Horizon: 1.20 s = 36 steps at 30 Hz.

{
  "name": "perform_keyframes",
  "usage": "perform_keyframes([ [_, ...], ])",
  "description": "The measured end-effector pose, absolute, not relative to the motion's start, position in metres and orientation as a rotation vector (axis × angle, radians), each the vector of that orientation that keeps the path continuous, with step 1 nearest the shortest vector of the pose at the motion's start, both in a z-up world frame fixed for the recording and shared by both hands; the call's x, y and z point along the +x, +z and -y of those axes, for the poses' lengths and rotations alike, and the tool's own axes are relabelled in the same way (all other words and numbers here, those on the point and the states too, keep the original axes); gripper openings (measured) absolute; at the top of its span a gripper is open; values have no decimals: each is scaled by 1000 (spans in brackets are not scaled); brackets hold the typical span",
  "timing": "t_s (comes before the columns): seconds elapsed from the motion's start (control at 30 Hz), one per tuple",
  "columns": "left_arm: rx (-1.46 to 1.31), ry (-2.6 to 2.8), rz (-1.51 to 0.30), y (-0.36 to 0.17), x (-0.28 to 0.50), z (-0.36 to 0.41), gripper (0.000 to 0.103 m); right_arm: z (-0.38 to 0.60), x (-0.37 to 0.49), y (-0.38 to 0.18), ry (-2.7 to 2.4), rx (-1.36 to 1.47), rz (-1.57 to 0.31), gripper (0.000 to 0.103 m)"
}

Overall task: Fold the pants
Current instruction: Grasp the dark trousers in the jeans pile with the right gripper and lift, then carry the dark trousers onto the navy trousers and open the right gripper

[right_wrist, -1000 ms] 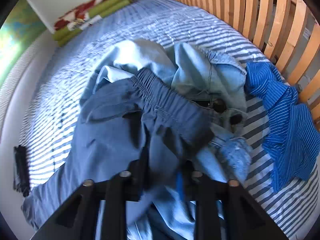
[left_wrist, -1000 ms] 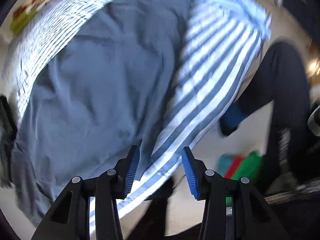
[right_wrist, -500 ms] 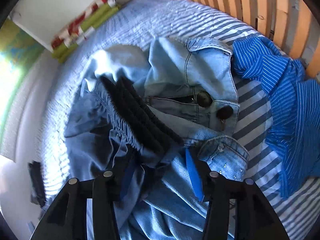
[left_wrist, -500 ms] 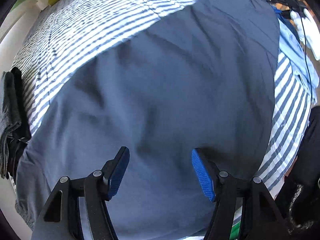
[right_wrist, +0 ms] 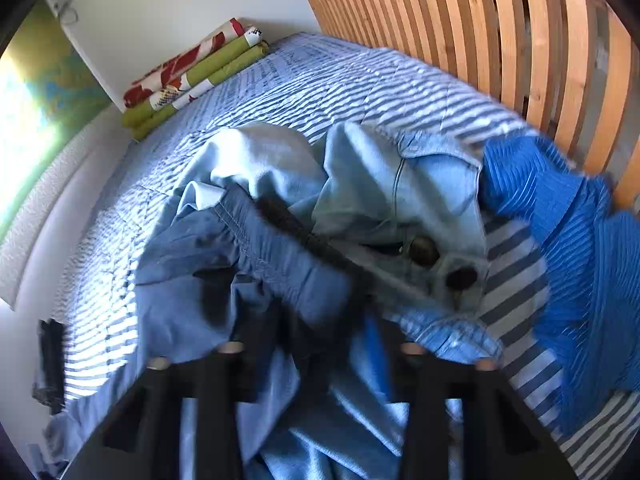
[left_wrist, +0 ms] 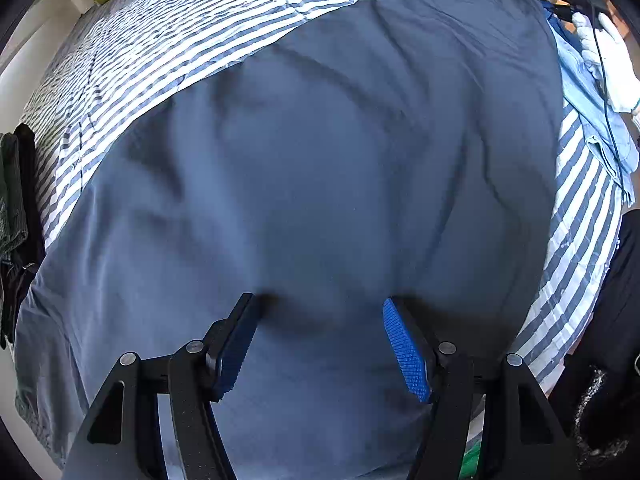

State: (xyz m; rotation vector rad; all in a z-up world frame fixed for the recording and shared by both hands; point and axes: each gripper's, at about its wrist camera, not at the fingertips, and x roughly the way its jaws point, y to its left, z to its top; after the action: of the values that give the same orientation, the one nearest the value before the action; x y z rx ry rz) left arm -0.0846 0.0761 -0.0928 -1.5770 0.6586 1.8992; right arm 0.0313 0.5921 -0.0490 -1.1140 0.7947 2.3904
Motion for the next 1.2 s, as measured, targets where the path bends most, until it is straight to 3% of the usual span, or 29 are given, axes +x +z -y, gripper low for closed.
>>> perform_keyframes([
  [0.07, -1576, 1898, -668, -94, -85, -77, 68, -602, 40, -43, 2410, -1059, -868, 17],
  [0.17, -1585, 1891, -672, -97, -85, -80, 68, -613, 52, -44, 2421, -984, -989, 18],
  [0.23, -1588, 1893, -662, -98, -83, -81, 68, -607, 49, -48, 2425, -1034, -964, 30],
  [0.27, -1590, 1895, -649, -96, -82, -82, 68, -605, 45, -51, 2441, -1065, -977, 46],
  [0.33, -1566, 1903, -610, -90, -79, -83, 68, -601, 41, -53, 2433, -1064, -982, 49],
  [0.37, -1545, 1903, -590, -85, -71, -86, 68, -601, 41, -52, 2429, -1051, -983, 38],
  [0.4, -1533, 1899, -581, -83, -65, -88, 68, -600, 41, -51, 2419, -1044, -982, 20],
  [0.5, -1520, 1841, -538, -87, -38, -98, 68, -600, 47, -44, 2416, -997, -998, 10],
  [0.63, -1492, 1819, -633, -106, -12, -112, 73, -585, 65, -19, 2465, -883, -954, 9],
  [0.93, -1381, 1922, -425, -59, -59, -123, 74, -556, 108, 48, 2537, -698, -931, 9],
  [1.13, -1492, 1874, -496, -115, -119, -151, 74, -559, 83, 21, 2363, -897, -796, 8],
  [1.2, -1470, 1895, -468, -107, -118, -148, 74, -559, 75, 14, 2312, -957, -775, 8],
])
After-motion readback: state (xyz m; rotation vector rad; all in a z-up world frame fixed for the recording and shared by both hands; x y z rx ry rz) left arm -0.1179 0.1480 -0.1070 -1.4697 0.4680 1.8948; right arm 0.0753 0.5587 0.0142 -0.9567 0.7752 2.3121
